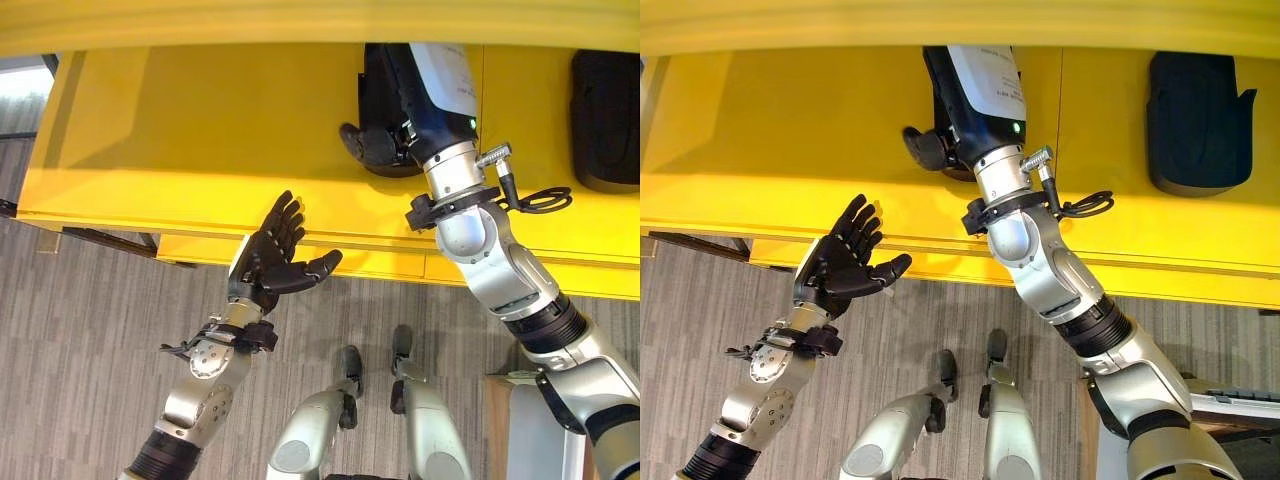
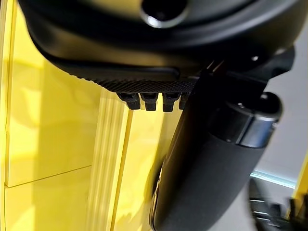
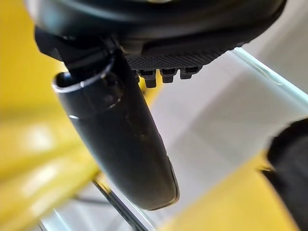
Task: Move parts from the plastic box to the shelf.
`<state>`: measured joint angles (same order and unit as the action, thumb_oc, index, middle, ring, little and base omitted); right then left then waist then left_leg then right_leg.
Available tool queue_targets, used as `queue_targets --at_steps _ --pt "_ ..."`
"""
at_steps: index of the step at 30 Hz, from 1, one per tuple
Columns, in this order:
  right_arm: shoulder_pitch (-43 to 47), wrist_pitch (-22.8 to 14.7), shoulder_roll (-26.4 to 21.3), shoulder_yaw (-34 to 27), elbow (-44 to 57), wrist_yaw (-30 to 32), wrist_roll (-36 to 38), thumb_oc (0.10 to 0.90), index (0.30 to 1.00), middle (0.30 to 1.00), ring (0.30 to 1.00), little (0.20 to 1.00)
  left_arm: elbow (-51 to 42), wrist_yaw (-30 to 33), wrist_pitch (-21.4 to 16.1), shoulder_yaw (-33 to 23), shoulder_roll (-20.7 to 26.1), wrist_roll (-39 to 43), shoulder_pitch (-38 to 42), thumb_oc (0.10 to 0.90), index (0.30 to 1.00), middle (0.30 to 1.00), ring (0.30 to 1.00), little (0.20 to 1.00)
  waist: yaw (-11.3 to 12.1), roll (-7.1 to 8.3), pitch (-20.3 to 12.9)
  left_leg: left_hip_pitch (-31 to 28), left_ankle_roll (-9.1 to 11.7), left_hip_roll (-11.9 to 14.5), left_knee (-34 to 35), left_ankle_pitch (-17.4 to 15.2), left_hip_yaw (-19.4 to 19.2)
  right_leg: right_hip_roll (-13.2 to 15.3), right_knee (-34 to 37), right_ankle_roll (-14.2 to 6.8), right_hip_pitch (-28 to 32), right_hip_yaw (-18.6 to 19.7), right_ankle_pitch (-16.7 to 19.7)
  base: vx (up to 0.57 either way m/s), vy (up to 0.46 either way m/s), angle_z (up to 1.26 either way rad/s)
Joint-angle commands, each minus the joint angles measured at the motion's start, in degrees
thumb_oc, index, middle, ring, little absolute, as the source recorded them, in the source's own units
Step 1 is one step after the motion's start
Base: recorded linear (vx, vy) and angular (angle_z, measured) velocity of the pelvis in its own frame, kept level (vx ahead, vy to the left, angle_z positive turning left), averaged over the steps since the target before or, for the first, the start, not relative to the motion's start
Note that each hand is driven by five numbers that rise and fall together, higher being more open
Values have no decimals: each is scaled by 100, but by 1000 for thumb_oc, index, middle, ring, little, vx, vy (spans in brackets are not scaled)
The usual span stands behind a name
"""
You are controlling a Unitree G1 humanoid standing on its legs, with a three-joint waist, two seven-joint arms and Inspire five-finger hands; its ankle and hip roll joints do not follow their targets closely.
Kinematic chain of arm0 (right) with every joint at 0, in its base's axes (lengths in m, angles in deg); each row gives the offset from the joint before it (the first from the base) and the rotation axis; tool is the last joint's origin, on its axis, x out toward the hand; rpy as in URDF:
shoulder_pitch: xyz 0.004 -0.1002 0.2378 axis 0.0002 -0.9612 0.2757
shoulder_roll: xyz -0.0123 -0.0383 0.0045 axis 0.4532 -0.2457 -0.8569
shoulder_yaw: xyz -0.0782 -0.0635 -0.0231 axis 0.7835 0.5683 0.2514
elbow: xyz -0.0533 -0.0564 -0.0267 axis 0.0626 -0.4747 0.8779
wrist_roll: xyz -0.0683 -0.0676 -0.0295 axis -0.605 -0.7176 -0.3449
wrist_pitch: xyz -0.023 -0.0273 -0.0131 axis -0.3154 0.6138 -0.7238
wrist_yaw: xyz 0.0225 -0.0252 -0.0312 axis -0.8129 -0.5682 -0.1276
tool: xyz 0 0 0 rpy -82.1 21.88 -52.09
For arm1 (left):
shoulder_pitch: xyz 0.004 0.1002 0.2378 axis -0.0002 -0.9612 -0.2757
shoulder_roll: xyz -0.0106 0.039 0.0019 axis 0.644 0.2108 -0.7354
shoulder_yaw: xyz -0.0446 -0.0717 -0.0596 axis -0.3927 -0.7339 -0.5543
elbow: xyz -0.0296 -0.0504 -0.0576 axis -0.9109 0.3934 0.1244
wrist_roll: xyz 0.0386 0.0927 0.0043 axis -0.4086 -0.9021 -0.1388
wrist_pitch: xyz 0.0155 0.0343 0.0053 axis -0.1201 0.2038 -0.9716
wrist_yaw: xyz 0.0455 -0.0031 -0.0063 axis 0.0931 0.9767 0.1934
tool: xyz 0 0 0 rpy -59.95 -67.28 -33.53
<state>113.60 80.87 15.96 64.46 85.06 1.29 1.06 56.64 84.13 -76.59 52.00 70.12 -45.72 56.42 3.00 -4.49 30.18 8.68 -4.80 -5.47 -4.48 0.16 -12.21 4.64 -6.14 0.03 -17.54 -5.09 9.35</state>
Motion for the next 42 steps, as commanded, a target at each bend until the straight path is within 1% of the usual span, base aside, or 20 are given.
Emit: queue_targets --at_steps 1,3,6,10,11,12,14,15,17,21,24,29,30,35,36,37,39,40,41,42 --pt "427 63 130 -529 761 1282 1038 900 1000 1000 1000 1000 -358 -187 -55 729 -499 248 60 900 1000 1000 1000 1000 -366 -63 -373 -151 384 432 -579 -657 119 36 -341 -334 211 98 -806 23 47 0" --pt "22 -287 127 -827 702 1618 1478 900 1000 1000 1000 1000 -388 -162 -273 709 -540 222 -17 900 1000 1000 1000 1000 -434 -61 -455 -266 394 451 -431 -636 104 43 -267 -342 292 71 -806 18 78 0" --pt "-477 -367 290 -1042 859 1816 1685 900 1000 1000 1000 1000 -405 -59 -341 732 -613 155 -66 900 1000 1000 1000 1000 -520 -55 -595 -450 401 466 -227 -612 62 48 -120 -374 463 52 -783 64 71 0" --pt "-1221 -226 417 -1315 858 1867 1536 900 1000 1000 1000 1000 -358 74 -428 722 -658 102 -190 900 1000 1000 1000 1000 -640 -10 -807 -712 401 495 58 -546 57 28 112 -407 725 80 -708 98 58 -5" --pt "-1365 -105 421 -1355 810 1802 1478 900 1000 1000 1000 1000 -321 100 -489 717 -671 84 -234 900 1000 1000 1000 1000 -658 -1 -871 -771 398 493 133 -522 53 27 182 -418 793 92 -682 111 49 -8" --pt "-1956 -58 335 -1525 795 1524 1252 900 1000 1000 1000 1000 -310 90 -533 613 -677 40 -395 900 1000 1000 1000 1000 -697 39 -1015 -880 413 504 287 -465 61 33 311 -460 922 92 -631 114 45 -4" --pt "-2342 -83 279 -1566 747 1497 1163 900 1000 1000 1000 1000 -314 75 -560 535 -689 -1 -512 900 1000 1000 1000 1000 -719 69 -1113 -953 405 513 374 -417 43 30 399 -482 1009 98 -584 130 28 -2" --pt "-3189 -258 164 -1745 729 1474 1072 900 1000 1000 1000 1000 -350 70 -588 390 -709 -61 -748 900 1000 1000 1000 1000 -783 119 -1276 -1086 398 535 530 -349 27 25 555 -536 1169 123 -514 164 27 -3" --pt "-3942 -436 153 -1951 697 1532 1137 900 1000 1000 1000 1000 -359 47 -608 216 -755 -118 -967 900 1000 1000 1000 1000 -864 176 -1423 -1196 385 550 663 -288 0 13 695 -588 1299 166 -442 139 12 -4" --pt "-5451 -1274 3 -2830 762 1756 1047 900 1000 1000 1000 1000 -438 -119 -681 -325 -629 -53 -1444 900 1000 1000 1000 1000 -1118 351 -1685 -1438 361 574 948 -232 -105 -40 1001 -710 1567 293 -316 46 12 -8" --pt "-5834 -1482 -27 -3072 891 2027 1080 900 1000 1000 1000 1000 -462 -91 -688 -418 -572 63 -1556 900 1000 1000 1000 1000 -1187 405 -1766 -1485 342 564 948 -272 -163 -52 1057 -754 1639 348 -300 -14 21 -22" --pt "-6081 -1466 -9 -3345 588 2805 925 900 1000 1000 1000 1000 -409 -171 -658 -535 -520 -14 -1679 900 1000 1000 1000 1000 -1267 490 -1881 -1596 261 499 948 -384 -282 -83 1110 -823 1718 474 -282 -38 50 -22" --pt "-6107 -1311 -10 -3392 471 2958 1019 900 1000 1000 1000 1000 -400 -249 -639 -559 -479 -83 -1692 900 1000 1000 1000 1000 -1293 506 -1883 -1621 240 473 948 -410 -325 -70 1114 -856 1685 501 -243 -50 79 -5" --pt "-6149 -1102 -2 -3521 43 3159 1075 900 1000 1000 1000 1000 -383 -476 -531 -660 -363 -154 -1639 900 1000 1000 1000 1000 -1365 553 -1848 -1651 222 449 948 -472 -414 -1 1114 -1005 1449 590 -41 -65 67 -9" --pt "-6223 -1020 6 -3605 -142 3164 1001 900 1000 1000 1000 1000 -435 -588 -503 -758 -273 -182 -1659 900 1000 1000 1000 1000 -1408 576 -1810 -1675 256 506 948 -487 -536 72 1114 -1125 1267 455 107 -85 73 -24" --pt "-6232 -995 8 -3623 -177 3172 982 900 1000 1000 1000 1000 -446 -616 -498 -785 -256 -186 -1670 900 1000 1000 1000 1000 -1404 597 -1815 -1656 274 512 948 -452 -588 93 1114 -1135 1201 413 163 -90 96 -33" --pt "-6276 -1127 -38 -3652 -365 2989 893 900 1000 1000 1000 1000 -519 -411 -559 -911 -202 -113 -1785 900 1000 1000 1000 1000 -1341 656 -1794 -1748 358 638 948 -423 -1033 222 1086 -1235 1100 -441 293 -60 48 -56" --pt "-6273 -1091 -47 -3645 -405 2998 894 900 1000 1000 1000 1000 -530 -405 -570 -930 -192 -106 -1803 900 1000 1000 1000 1000 -1321 671 -1788 -1764 374 662 948 -409 -1132 246 1069 -1247 1084 -602 315 -27 77 -117" --pt "-6248 -1087 -67 -3595 -547 2961 971 900 1000 1000 1000 1000 -557 -268 -585 -954 -171 -108 -1822 900 1000 1000 1000 1000 -1254 670 -1767 -1872 425 731 948 -479 -1338 334 991 -1384 1088 -1099 330 -17 68 -166" --pt "-6240 -1082 -72 -3587 -571 2974 985 900 1000 1000 1000 1000 -564 -259 -572 -957 -167 -109 -1820 900 1000 1000 1000 1000 -1243 676 -1753 -1886 431 737 948 -472 -1381 352 959 -1393 1082 -1158 333 -44 62 -152"
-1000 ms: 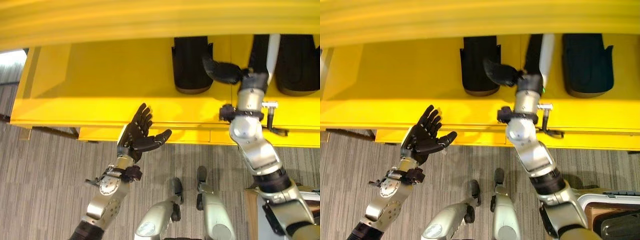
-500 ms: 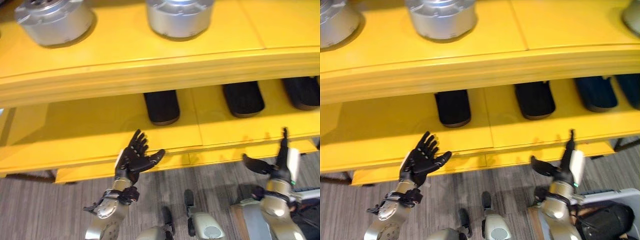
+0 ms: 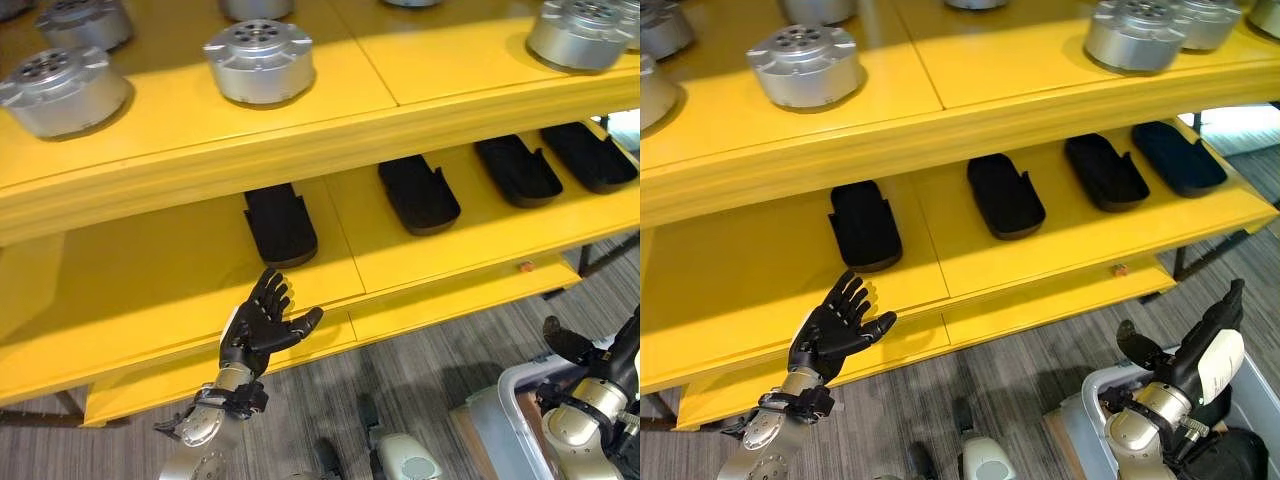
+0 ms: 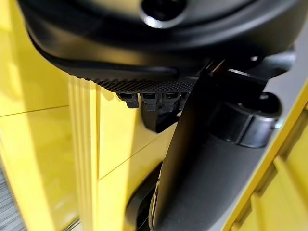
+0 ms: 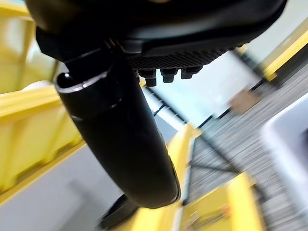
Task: Move parts from the plastic box to the shelf.
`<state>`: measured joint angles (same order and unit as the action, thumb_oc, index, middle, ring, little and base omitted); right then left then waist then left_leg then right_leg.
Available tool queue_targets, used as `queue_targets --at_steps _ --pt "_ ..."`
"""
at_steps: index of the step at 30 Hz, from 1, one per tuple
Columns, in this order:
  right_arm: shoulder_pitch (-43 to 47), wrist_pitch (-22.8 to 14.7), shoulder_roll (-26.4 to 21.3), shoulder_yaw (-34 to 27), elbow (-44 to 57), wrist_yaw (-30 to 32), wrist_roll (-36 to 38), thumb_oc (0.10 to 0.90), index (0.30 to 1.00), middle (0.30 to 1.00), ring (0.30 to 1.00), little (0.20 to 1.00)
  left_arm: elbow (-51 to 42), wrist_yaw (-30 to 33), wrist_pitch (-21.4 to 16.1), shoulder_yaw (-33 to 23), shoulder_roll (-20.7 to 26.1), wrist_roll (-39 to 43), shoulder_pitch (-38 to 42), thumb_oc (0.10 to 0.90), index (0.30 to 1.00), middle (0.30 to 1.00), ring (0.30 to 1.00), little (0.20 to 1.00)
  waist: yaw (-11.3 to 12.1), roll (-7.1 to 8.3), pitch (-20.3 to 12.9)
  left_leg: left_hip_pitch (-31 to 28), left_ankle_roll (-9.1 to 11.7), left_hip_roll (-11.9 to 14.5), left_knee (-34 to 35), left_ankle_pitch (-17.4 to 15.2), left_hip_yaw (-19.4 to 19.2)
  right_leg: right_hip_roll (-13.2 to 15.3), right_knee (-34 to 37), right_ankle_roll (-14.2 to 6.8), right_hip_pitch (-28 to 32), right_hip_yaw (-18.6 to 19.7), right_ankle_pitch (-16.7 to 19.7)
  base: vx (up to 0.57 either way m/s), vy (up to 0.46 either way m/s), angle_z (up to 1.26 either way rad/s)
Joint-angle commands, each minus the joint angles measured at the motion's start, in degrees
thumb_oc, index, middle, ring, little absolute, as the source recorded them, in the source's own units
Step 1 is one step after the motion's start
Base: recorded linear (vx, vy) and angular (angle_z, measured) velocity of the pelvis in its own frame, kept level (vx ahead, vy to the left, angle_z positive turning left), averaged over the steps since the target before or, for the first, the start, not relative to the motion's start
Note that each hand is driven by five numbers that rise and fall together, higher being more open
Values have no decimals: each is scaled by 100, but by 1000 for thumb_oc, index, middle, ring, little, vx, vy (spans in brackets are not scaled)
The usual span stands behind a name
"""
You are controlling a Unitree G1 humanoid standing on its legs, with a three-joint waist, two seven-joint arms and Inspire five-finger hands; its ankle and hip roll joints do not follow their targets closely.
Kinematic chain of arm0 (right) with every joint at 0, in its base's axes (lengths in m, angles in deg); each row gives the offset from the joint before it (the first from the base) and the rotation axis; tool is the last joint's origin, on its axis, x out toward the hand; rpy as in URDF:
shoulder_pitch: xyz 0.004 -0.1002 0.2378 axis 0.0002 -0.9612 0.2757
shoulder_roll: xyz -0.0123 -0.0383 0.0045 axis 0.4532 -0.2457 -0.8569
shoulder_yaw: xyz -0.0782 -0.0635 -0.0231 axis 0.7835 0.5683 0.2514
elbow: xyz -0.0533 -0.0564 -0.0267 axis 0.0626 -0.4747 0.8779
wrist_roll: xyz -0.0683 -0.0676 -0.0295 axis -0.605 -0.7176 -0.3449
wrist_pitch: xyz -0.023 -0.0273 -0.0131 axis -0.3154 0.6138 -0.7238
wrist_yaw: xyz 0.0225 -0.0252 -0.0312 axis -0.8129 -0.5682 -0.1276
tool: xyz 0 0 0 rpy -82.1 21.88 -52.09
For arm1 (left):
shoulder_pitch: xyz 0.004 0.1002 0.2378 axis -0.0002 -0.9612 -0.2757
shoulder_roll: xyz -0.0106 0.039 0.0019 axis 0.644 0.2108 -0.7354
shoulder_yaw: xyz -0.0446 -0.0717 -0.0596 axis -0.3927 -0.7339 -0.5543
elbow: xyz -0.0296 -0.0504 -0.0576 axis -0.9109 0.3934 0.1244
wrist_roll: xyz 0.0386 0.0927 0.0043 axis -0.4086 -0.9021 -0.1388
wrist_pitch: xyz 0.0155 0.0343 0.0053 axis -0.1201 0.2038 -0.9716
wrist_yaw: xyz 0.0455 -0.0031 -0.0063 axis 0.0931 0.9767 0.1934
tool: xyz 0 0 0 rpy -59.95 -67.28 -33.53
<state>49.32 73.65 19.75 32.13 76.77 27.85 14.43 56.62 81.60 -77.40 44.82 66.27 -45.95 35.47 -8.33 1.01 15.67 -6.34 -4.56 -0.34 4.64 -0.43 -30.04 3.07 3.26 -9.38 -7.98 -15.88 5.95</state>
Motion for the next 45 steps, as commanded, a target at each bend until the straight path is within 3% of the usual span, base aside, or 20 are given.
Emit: queue_targets --at_steps 1,7,8,13,15,17,19,21,25,30,32,45 --pt "210 -385 -456 -319 146 364 -291 900 1000 1000 1000 1000 -569 39 -469 -242 245 -79 286 900 1000 1000 1000 1000 -71 144 -276 -401 403 234 36 -389 292 601 -148 -450 105 -265 648 -103 -6 -136" --pt "159 -290 -444 -233 72 444 -98 900 1000 1000 1000 1000 -419 101 -437 -99 397 -28 432 900 1000 1000 1000 1000 -22 71 -289 -251 219 373 36 -224 18 1117 -1423 -172 312 -336 183 -145 -35 -51" --pt "231 -240 -423 -190 57 387 -113 900 1000 1000 1000 1000 -395 189 -449 -65 403 -66 494 900 1000 1000 1000 1000 23 24 -274 -211 180 456 27 -168 -132 1321 -1779 -88 506 -357 96 -137 -36 -19" --pt "633 -116 -378 -93 -58 448 -132 900 1000 1000 1000 1000 -352 428 -207 -41 467 -172 698 900 1000 1000 1000 1000 146 63 -309 137 48 569 -243 -220 -515 1544 -2205 -94 1056 -195 -89 -203 -147 -101" --pt "778 -15 -384 -48 -96 390 -60 900 1000 1000 1000 1000 -324 526 -155 -96 508 -159 711 900 1000 1000 1000 1000 183 86 -340 281 -6 622 -357 -264 -690 1514 -2299 -102 1177 -269 -181 -171 -176 -38" --pt "855 8 -405 -33 -124 222 -43 900 1000 1000 1000 1000 -301 568 -180 -217 497 -113 664 900 1000 1000 1000 1000 228 81 -362 422 14 720 -457 -203 -893 1341 -2159 -37 1387 -418 -555 -138 -196 -78" --pt "874 -28 -480 -1 -66 11 -71 900 1000 1000 1000 1000 -367 814 -380 -452 476 61 510 900 1000 1000 1000 1000 376 75 -347 653 227 1025 -727 19 -1196 1124 -1516 159 1804 -834 -923 -207 -379 -86" --pt "976 45 -585 80 -16 -87 -92 900 1000 1000 1000 1000 -433 925 -548 -656 416 345 409 900 1000 1000 1000 1000 496 63 -285 809 413 1256 -926 204 -1356 975 -1046 241 2028 -971 -988 -221 -369 -111" --pt "905 56 -730 38 -64 -30 14 900 1000 1000 1000 1000 -496 949 -540 -839 193 355 391 900 1000 1000 1000 1000 398 66 -208 828 668 1470 -849 498 -1436 696 -525 237 2049 -900 -912 -152 -238 -101" --pt "678 -77 -764 -156 -182 164 15 900 1000 1000 1000 1000 -431 899 -512 -853 109 298 385 900 1000 1000 1000 1000 179 39 -177 642 778 1448 -565 645 -1440 543 -464 284 1955 -787 -845 -123 -157 -36" --pt "607 -120 -698 -264 -380 318 56 900 1000 1000 1000 1000 -360 886 -479 -800 90 254 442 900 1000 1000 1000 1000 29 38 -212 517 769 1410 -472 605 -1424 464 -503 347 1882 -686 -870 -75 -147 -17" --pt "571 -31 -733 -243 -359 355 -409 900 1000 1000 1000 1000 -322 791 -200 -333 67 42 952 900 1000 1000 1000 1000 -395 -60 -259 379 819 1371 -382 539 -1215 265 -777 561 1446 -224 -1005 -35 -89 -8"
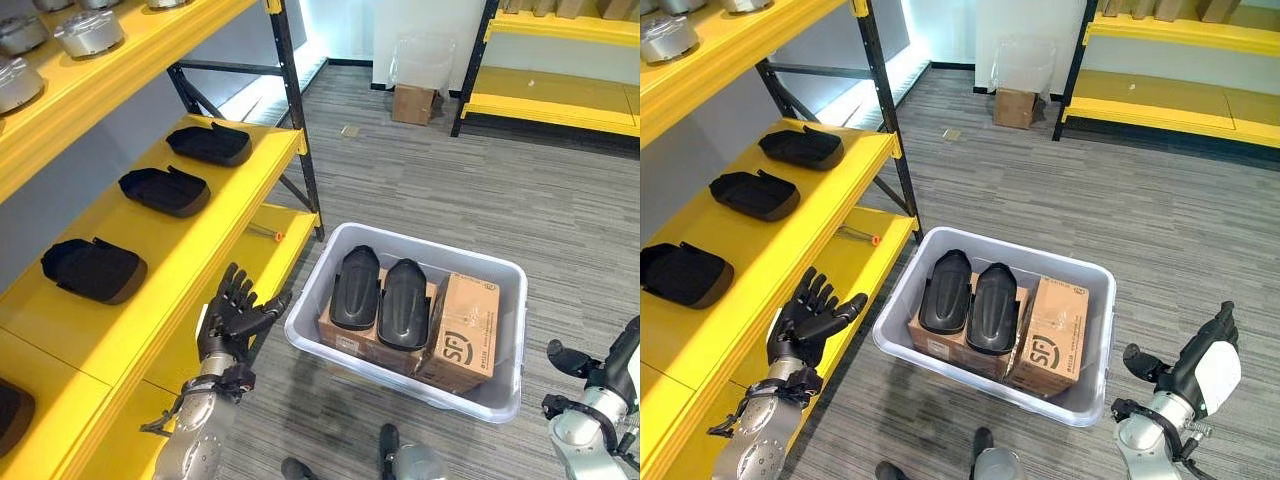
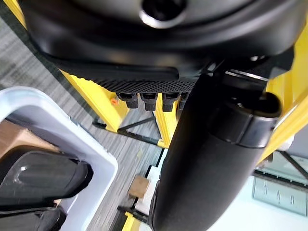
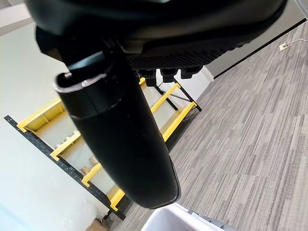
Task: Move parts from the plastic box to the shelf.
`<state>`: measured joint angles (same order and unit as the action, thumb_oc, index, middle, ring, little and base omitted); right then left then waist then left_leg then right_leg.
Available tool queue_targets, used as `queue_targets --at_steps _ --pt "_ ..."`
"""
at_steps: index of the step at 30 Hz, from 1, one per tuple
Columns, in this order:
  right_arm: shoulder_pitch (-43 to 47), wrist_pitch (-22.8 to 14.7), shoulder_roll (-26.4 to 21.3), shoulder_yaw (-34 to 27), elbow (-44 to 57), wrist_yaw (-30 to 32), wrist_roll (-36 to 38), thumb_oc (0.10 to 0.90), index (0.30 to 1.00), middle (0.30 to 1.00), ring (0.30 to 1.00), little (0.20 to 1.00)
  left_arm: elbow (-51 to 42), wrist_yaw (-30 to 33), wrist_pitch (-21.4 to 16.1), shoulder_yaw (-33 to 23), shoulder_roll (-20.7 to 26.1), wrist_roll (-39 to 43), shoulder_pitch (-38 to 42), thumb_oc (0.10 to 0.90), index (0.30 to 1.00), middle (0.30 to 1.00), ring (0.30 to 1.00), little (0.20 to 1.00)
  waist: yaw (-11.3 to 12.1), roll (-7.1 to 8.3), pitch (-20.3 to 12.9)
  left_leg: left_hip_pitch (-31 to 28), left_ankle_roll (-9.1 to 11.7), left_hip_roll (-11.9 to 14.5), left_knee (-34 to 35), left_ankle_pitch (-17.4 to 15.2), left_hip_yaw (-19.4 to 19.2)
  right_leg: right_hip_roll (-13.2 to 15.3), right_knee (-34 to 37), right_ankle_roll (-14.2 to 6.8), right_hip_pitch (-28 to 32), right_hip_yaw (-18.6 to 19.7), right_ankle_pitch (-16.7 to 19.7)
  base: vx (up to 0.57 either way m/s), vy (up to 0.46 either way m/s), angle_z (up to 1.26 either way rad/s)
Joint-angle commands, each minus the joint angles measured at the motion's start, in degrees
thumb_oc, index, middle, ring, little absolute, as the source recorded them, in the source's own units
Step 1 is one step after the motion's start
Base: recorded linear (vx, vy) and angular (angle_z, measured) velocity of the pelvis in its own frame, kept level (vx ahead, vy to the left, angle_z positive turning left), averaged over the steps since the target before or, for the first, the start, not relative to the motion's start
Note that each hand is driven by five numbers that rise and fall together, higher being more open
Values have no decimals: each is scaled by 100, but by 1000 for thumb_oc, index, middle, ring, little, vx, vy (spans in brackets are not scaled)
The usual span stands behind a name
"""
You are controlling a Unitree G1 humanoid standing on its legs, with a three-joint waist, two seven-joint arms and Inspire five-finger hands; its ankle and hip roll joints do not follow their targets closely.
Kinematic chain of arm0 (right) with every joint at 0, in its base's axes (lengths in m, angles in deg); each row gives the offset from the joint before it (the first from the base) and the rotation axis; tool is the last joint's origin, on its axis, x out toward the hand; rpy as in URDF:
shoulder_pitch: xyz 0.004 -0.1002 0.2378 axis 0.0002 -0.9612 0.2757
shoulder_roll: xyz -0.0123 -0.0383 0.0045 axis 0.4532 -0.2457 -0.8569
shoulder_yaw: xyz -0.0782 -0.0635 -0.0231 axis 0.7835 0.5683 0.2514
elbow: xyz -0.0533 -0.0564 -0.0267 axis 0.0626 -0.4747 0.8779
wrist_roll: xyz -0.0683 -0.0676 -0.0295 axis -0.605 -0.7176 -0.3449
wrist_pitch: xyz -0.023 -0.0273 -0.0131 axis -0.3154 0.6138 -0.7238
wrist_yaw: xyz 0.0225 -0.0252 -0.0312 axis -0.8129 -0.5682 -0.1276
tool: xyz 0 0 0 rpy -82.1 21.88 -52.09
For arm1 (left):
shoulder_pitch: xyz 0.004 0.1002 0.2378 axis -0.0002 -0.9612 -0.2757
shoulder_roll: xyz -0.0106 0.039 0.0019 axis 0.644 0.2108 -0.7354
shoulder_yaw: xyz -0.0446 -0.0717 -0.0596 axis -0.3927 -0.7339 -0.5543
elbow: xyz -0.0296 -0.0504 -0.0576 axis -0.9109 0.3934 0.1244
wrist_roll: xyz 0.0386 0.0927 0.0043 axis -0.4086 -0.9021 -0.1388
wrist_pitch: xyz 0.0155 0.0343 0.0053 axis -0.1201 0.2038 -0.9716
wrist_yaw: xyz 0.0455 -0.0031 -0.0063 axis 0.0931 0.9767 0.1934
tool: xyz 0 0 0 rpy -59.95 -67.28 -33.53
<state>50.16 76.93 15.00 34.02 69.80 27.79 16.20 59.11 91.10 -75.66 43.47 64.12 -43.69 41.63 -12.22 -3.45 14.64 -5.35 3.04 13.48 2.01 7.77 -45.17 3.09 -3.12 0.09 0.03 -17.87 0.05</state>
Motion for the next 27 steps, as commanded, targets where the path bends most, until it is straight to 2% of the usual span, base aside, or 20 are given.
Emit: queue_targets --at_steps 1,3,4,5,6,7,8,12,15,21,27 --pt "536 -383 -298 -383 345 329 -675 900 1000 1000 1000 1000 -564 -112 -382 -150 287 -182 396 900 1000 1000 1000 1000 0 372 -153 311 92 -7 -110 -261 384 244 -164 -367 608 15 -431 -92 -142 -23" --pt "643 -572 -407 -233 378 83 -894 900 1000 1000 1000 1000 -545 20 -437 -62 249 -221 495 900 1000 1000 1000 1000 43 363 -135 357 198 28 -70 -207 777 205 -230 -326 518 165 -464 -34 -101 -64" --pt "696 -683 -459 -124 420 -29 -952 900 1000 1000 1000 1000 -538 136 -495 -40 227 -215 494 900 1000 1000 1000 1000 141 350 -128 443 302 27 7 -84 1286 177 -279 -320 478 352 -502 83 -47 -88" --pt "756 -820 -498 15 461 -225 -983 900 1000 1000 1000 1000 -560 266 -538 -68 233 -195 423 900 1000 1000 1000 1000 270 364 -115 541 381 54 -31 7 1951 179 -339 -297 445 605 -553 92 -44 -160" --pt "841 -891 -572 154 548 -446 -973 900 1000 1000 1000 1000 -583 317 -548 -157 224 -173 293 900 1000 1000 1000 1000 380 367 -98 650 348 120 -100 126 2403 149 -331 -227 366 788 -486 122 -13 -185" --pt "978 -971 -662 356 648 -661 -938 900 1000 1000 1000 1000 -586 277 -603 -294 178 -145 65 900 1000 1000 1000 1000 537 379 -104 689 355 58 -105 105 3080 193 -300 -217 331 1024 -494 73 6 -165" --pt "1011 -990 -675 397 655 -690 -925 900 1000 1000 1000 1000 -584 241 -612 -325 168 -142 21 900 1000 1000 1000 1000 568 378 -108 699 353 42 -106 94 3191 203 -296 -215 322 1061 -499 104 43 -115" --pt "1299 -1093 -649 758 683 -966 -754 900 1000 1000 1000 1000 -593 87 -781 -492 50 -143 -266 900 1000 1000 1000 1000 848 326 -93 832 311 -161 -168 -5 4137 200 -293 -194 261 1410 -501 93 25 -91" --pt "1450 -1104 -542 998 705 -1197 -738 900 1000 1000 1000 1000 -641 -57 -782 -536 -21 -172 -301 900 1000 1000 1000 1000 949 294 -50 890 267 -286 -265 -88 4387 200 -316 -181 248 1522 -519 76 53 -78" --pt "1634 -1042 -397 1409 788 -1531 -803 900 1000 1000 1000 1000 -532 -260 -810 -413 -69 -95 -155 900 1000 1000 1000 1000 966 127 -24 867 249 -427 -125 -197 4238 251 -457 -184 160 1310 -582 60 138 -24" --pt "1531 -1091 -291 1450 889 -1654 -992 900 1000 1000 1000 1000 -543 -304 -547 -498 -20 -149 -64 900 1000 1000 1000 1000 1032 181 -174 676 217 -540 94 -293 4180 357 -118 -334 305 1160 -382 93 68 19"
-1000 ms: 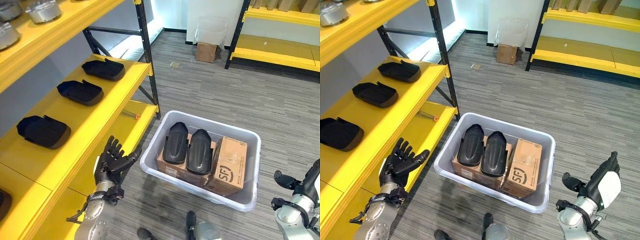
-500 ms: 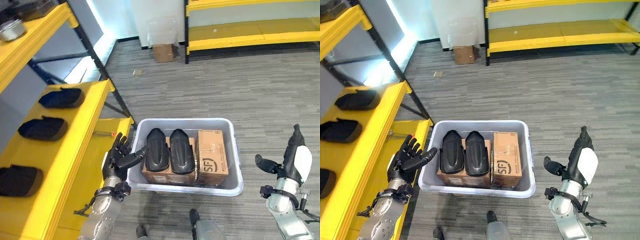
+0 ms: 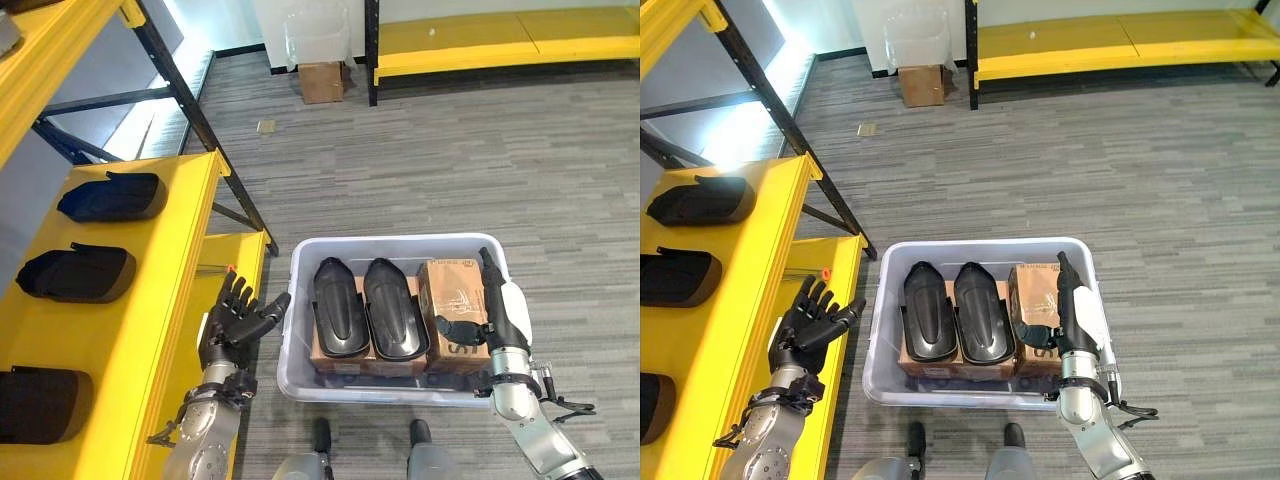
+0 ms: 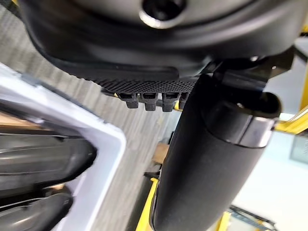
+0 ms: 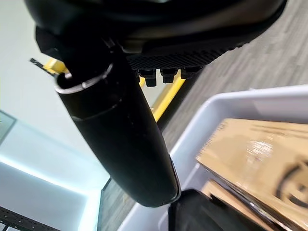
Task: Move parts from the plastic box to the shelf.
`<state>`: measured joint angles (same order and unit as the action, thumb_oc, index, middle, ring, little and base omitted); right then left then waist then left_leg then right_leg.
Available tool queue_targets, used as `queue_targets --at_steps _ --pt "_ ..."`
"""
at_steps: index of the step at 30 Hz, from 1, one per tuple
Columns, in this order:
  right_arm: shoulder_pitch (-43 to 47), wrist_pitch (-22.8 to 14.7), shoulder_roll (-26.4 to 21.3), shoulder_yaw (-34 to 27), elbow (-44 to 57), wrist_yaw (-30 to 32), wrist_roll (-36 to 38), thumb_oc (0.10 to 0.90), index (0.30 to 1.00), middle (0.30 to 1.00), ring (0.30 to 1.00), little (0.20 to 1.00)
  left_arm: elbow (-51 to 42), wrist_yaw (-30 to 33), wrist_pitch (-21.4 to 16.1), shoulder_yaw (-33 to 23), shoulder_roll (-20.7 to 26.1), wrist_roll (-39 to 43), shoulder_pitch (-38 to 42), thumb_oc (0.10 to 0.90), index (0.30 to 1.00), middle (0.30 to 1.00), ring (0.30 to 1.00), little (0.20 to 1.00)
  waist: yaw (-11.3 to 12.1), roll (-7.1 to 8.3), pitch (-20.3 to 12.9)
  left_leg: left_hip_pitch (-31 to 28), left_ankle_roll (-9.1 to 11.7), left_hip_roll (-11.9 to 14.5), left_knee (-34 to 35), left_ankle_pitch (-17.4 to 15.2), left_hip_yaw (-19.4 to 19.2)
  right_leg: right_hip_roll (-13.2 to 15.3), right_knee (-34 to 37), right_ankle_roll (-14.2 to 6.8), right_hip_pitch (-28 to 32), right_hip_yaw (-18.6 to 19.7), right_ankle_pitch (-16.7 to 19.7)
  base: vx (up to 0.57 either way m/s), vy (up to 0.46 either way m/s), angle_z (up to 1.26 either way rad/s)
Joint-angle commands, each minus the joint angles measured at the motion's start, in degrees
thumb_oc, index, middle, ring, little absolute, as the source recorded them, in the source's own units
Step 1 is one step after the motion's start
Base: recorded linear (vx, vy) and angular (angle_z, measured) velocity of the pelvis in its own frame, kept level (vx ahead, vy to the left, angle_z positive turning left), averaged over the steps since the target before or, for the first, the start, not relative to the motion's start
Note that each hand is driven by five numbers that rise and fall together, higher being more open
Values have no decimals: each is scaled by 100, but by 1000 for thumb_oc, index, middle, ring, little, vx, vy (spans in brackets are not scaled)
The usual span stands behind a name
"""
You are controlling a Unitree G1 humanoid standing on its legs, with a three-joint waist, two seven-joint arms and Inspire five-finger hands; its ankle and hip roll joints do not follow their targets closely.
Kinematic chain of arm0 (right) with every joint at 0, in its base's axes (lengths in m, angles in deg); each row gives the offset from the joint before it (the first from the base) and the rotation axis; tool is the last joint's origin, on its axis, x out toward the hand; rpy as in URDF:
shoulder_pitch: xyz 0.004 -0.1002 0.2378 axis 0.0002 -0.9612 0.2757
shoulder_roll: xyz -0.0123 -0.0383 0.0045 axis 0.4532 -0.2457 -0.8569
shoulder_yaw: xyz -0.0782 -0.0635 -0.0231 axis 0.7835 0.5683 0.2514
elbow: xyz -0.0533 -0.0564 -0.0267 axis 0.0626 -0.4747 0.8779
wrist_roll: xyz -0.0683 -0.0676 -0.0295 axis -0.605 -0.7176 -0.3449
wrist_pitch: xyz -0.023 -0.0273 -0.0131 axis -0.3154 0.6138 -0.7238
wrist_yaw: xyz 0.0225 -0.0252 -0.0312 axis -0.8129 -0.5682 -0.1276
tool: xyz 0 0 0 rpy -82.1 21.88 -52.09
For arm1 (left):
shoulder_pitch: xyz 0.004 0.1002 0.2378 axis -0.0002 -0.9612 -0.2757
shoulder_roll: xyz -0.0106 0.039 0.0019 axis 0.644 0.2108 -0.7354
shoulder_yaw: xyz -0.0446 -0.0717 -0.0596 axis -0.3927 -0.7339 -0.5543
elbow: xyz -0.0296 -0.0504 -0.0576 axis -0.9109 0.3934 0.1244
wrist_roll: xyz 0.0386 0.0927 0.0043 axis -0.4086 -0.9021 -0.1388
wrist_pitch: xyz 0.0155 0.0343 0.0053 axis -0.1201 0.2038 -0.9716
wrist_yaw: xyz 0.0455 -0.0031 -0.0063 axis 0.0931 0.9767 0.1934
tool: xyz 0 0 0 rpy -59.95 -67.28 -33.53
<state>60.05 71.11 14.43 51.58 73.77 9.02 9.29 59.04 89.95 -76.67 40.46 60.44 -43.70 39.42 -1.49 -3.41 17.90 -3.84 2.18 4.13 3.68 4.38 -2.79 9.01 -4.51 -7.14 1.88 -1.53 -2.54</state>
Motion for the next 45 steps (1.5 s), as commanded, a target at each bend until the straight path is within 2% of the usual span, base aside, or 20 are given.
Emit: queue_targets --at_steps 1,8,13,19,21,22,24,26,34,37,39,45 --pt "536 -520 -230 -308 497 217 -368 900 1000 1000 1000 1000 -549 -203 -417 -213 364 -148 147 900 1000 1000 1000 1000 -35 182 -517 485 301 390 -40 31 -71 -228 60 376 125 -491 -103 61 43 9" --pt "539 -488 -292 -330 509 139 -785 900 1000 1000 1000 1000 -560 -364 -303 -290 414 -119 85 900 1000 1000 1000 1000 20 252 -568 322 294 419 76 -23 -136 -192 342 310 210 -575 60 18 -15 -4" --pt "721 -519 -595 -601 574 283 -1110 900 1000 1000 1000 1000 -543 -444 -176 -263 453 -156 136 900 1000 1000 1000 1000 66 316 -556 313 303 467 88 -39 -166 -207 459 288 221 -652 122 16 -51 -4" --pt "907 -667 -980 -925 891 -73 -917 900 1000 1000 1000 1000 -535 -595 -15 -247 530 -129 120 900 1000 1000 1000 1000 124 351 -493 369 303 483 78 -30 -174 -243 463 299 210 -710 100 35 -47 -1" --pt "1005 -755 -1084 -855 1149 -481 -987 900 1000 1000 1000 1000 -524 -634 -5 -228 561 -111 121 900 1000 1000 1000 1000 151 325 -435 435 302 469 65 -18 -175 -252 382 317 124 -723 54 6 -7 -2" --pt "1048 -504 -1104 -730 1360 -875 -743 900 1000 1000 1000 1000 -542 -656 10 -221 572 -109 147 900 1000 1000 1000 1000 167 305 -383 492 298 453 47 -5 -166 -258 304 334 57 -724 18 0 0 0" --pt "1064 -257 -1085 -632 1418 -1222 -363 900 1000 1000 1000 1000 -562 -669 30 -220 584 -96 164 900 1000 1000 1000 1000 171 297 -342 525 286 433 25 -11 -149 -262 238 348 3 -712 -13 0 0 0" --pt "1085 -372 -1039 -497 1436 -1488 -556 900 1000 1000 1000 1000 -594 -675 64 -223 604 -80 189 900 1000 1000 1000 1000 170 287 -287 564 276 415 -10 -24 -129 -265 160 357 -72 -701 -43 -35 3 4" --pt "1240 -83 -756 165 1788 -1724 -346 900 1000 1000 1000 1000 -655 -577 86 -29 612 -123 405 900 1000 1000 1000 1000 155 226 -42 632 233 366 -42 -31 -88 -261 1 350 -287 -657 -46 -25 -3 3" --pt "1315 124 -733 307 1842 -1893 -342 900 1000 1000 1000 1000 -671 -522 45 45 617 -150 483 900 1000 1000 1000 1000 140 190 45 677 225 344 -64 -38 -79 -248 -45 351 -374 -634 -47 -45 13 -2" --pt "1358 430 -715 432 1821 -2071 -259 900 1000 1000 1000 1000 -711 -452 37 62 632 -154 530 900 1000 1000 1000 1000 131 161 143 720 208 315 -96 -59 -67 -233 -105 346 -454 -612 -63 -57 17 0" --pt "1234 726 -724 610 2062 -2270 -181 900 1000 1000 1000 1000 -789 -345 38 70 742 -136 603 900 1000 1000 1000 1000 57 120 469 912 138 226 -188 -90 -64 -250 -351 348 -766 -529 -116 -61 10 -5"
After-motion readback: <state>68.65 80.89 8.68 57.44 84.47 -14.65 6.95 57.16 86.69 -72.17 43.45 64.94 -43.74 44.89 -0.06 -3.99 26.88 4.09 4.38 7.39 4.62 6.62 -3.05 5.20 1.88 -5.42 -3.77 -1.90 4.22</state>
